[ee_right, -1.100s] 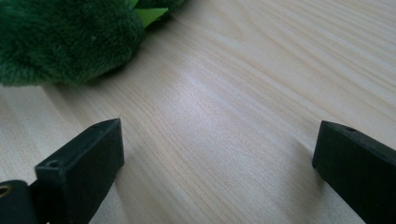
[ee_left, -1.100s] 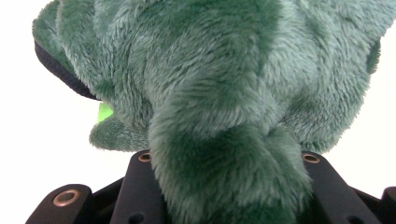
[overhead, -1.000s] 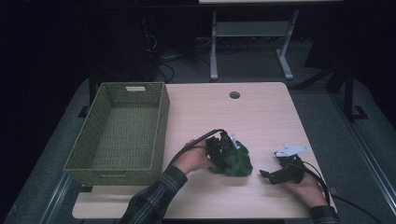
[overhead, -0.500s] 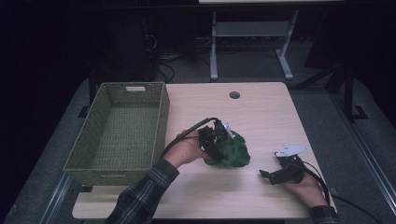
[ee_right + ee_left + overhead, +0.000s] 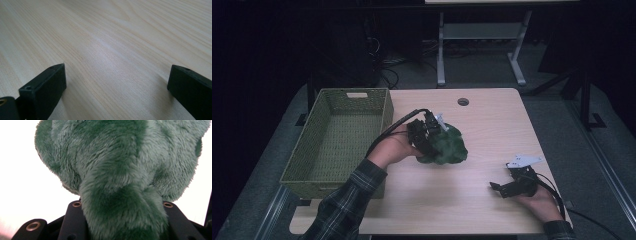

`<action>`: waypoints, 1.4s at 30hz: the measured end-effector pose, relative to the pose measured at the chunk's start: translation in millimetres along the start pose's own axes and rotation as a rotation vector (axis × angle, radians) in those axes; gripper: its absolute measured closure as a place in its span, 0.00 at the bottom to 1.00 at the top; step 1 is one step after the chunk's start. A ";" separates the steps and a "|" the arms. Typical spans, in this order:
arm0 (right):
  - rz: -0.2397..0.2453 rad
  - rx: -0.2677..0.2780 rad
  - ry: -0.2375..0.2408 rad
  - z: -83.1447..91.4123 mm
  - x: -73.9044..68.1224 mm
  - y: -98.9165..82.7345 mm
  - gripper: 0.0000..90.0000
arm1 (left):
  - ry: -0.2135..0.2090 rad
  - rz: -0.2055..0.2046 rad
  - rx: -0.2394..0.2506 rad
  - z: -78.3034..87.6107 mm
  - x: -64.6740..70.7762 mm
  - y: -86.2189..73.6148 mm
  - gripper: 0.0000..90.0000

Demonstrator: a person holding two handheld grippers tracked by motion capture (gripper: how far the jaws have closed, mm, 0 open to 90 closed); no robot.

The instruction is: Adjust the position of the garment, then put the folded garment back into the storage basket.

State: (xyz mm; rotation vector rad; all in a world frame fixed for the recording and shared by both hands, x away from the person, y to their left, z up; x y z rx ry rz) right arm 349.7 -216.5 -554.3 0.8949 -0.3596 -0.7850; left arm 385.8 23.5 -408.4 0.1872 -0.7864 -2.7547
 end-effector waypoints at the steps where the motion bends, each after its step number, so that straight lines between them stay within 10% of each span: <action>1: 0.000 0.000 0.000 0.0 0.0 0.0 0.02 | 0.009 0.005 0.004 3.7 -2.2 -1.1 0.66; 24: 0.000 0.001 -0.001 0.0 0.0 0.0 0.02 | 0.203 0.190 0.025 96.1 -69.2 -73.7 0.66; 42: -0.001 0.001 -0.002 0.0 0.0 0.0 0.02 | 0.352 0.392 0.013 128.1 -109.0 -145.7 0.66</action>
Point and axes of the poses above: each handheld gripper's, and its own axes: z roughly backward along the jaws, y roughly out of its top, x roughly to its right, the point moved 10 cm from there along -z, roughly forward along the jaws, and after that the axes turned 9 degrees about x, right-handed, at the moved point
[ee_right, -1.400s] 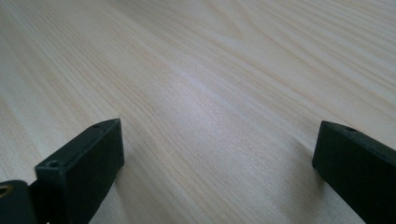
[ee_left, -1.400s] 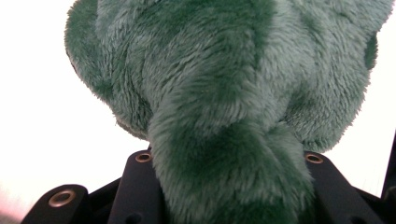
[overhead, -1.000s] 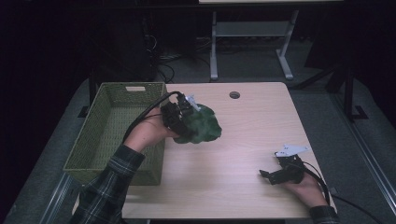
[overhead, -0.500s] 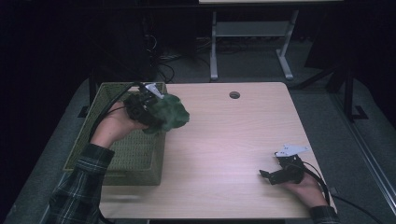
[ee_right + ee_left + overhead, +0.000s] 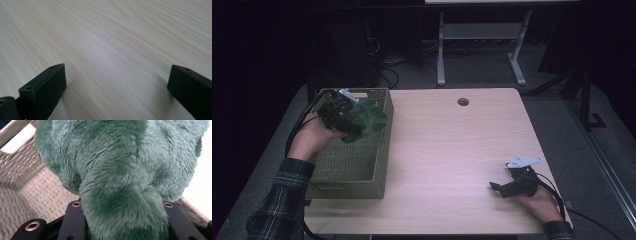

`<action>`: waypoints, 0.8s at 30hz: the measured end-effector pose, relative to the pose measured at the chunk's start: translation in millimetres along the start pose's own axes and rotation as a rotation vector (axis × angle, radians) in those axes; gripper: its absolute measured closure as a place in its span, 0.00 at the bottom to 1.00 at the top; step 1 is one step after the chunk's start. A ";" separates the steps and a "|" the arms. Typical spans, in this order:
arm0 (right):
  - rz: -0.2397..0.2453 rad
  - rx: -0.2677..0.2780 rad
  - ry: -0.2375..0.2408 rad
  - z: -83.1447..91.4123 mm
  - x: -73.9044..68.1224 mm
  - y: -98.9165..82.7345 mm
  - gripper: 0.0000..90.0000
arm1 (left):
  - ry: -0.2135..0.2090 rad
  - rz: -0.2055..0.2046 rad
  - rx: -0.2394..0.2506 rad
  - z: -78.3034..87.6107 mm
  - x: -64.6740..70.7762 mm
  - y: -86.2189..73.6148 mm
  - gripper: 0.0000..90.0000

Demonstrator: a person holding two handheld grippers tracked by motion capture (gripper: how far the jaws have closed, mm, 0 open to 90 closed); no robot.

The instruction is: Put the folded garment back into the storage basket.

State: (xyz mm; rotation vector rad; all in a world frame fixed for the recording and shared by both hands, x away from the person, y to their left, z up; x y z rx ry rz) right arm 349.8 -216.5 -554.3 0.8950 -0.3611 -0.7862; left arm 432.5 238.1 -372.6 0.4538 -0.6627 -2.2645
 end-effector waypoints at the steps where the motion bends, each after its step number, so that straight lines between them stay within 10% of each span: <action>1: 0.000 0.000 0.000 0.0 0.0 0.0 0.02 | 0.008 0.008 -0.004 -1.2 -2.5 -2.4 0.66; 24: 0.000 0.000 -0.001 0.0 0.1 0.0 0.02 | 0.052 0.147 -0.078 -53.8 -35.9 -69.4 0.65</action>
Point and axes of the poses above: each handheld gripper's, and its own axes: z roughly backward along the jaws, y roughly out of its top, x roughly to its right, the point moved 10 cm from there along -z, roughly forward along the jaws, and after that the axes turned 9 degrees about x, right-handed, at the moved point
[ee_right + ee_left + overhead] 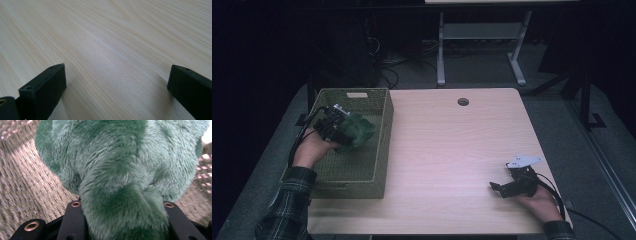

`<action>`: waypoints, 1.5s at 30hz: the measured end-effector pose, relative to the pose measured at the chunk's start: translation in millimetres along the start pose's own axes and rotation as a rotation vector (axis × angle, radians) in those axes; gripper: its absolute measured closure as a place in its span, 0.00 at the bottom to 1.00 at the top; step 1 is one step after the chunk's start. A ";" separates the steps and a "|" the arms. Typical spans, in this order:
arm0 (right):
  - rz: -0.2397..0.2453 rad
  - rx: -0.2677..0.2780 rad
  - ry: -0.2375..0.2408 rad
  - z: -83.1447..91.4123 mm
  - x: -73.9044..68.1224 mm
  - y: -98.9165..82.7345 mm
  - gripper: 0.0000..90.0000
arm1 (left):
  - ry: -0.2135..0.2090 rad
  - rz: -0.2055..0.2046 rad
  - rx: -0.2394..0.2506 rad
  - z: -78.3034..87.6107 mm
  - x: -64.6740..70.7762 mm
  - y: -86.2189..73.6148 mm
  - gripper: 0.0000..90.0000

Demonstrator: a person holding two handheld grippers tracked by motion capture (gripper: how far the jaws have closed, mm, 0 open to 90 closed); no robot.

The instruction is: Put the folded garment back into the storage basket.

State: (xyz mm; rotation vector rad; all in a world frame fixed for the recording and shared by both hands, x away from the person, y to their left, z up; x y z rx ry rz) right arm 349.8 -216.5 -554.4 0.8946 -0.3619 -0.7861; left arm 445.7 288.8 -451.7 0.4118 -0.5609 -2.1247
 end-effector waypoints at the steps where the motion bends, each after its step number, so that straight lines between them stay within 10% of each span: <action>1: 0.000 0.000 0.000 0.0 -0.1 0.0 0.02 | -0.002 0.001 -0.004 -1.8 -0.6 -1.9 0.65; 23: 0.005 0.001 0.002 0.0 0.3 0.1 0.02 | -0.038 0.029 -0.086 -44.8 2.0 -36.3 0.58; 37: 0.004 0.002 0.001 -0.1 0.2 0.3 0.02 | -0.019 0.023 -0.099 -45.1 2.5 -37.2 0.15; 45: 0.003 0.002 0.001 -0.2 0.2 0.2 0.02 | 0.001 0.023 -0.062 -28.3 -4.7 -27.5 0.14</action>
Point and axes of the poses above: each handheld gripper's, and its own axes: z roughly backward along the jaws, y roughly out of its top, x roughly to its right, the point moved 10 cm from there along -z, roughly forward along the jaws, and after that the axes turned 9 degrees about x, right-handed, at the moved point
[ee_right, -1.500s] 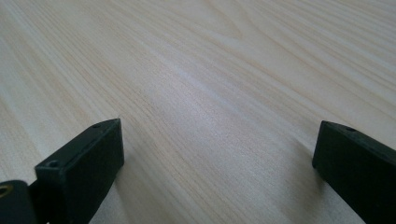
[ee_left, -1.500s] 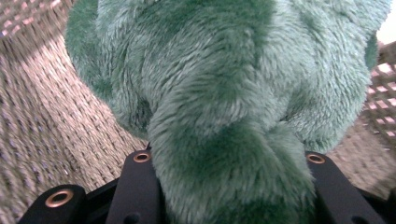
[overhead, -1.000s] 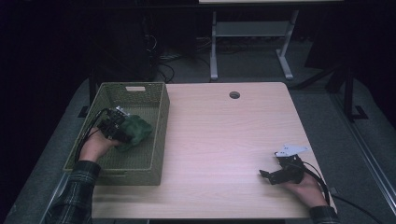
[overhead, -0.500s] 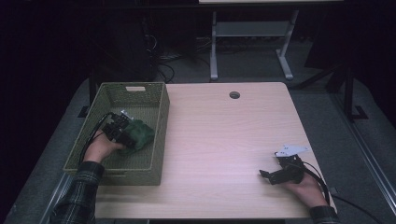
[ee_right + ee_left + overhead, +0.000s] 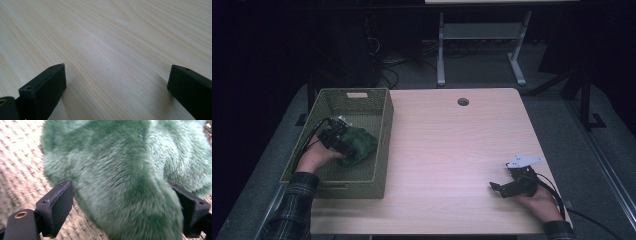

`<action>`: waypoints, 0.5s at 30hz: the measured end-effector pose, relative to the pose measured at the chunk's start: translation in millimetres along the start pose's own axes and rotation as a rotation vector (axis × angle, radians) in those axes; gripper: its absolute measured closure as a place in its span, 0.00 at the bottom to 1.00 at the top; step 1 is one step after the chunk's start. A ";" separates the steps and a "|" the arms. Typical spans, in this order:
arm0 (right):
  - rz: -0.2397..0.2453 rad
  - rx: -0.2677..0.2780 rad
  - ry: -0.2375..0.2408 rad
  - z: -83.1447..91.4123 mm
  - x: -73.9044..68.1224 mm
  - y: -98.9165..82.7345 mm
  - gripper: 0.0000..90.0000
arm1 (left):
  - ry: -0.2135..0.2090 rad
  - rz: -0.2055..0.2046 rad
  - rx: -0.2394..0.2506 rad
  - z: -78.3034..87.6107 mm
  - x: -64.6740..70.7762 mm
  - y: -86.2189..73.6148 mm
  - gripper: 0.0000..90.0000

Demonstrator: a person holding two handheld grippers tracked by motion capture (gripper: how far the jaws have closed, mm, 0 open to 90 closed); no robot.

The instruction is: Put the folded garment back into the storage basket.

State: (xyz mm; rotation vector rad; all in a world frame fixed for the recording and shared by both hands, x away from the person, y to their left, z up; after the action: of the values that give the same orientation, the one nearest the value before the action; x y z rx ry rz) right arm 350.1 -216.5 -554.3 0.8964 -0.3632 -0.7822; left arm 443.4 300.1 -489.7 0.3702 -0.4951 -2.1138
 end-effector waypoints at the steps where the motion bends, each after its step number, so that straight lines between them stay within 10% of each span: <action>1: 0.000 -0.002 0.000 0.2 0.0 -0.2 0.02 | 0.006 0.001 0.007 3.9 -1.7 2.0 0.14; 15: -0.006 -0.002 -0.004 0.4 -0.3 -0.4 0.02 | 0.017 -0.034 0.114 45.2 20.6 49.5 0.14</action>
State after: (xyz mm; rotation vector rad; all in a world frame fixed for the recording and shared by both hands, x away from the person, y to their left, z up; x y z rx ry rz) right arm 349.5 -216.6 -554.4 0.8939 -0.3635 -0.7899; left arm 447.7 267.0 -428.0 0.4638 -0.6051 -2.1192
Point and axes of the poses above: each handheld gripper's, and its own axes: z roughly backward along the jaws, y roughly out of its top, x roughly to its right, the point moved 10 cm from there along -z, roughly forward along the jaws, and after that the axes turned 9 degrees about x, right-handed, at the moved point
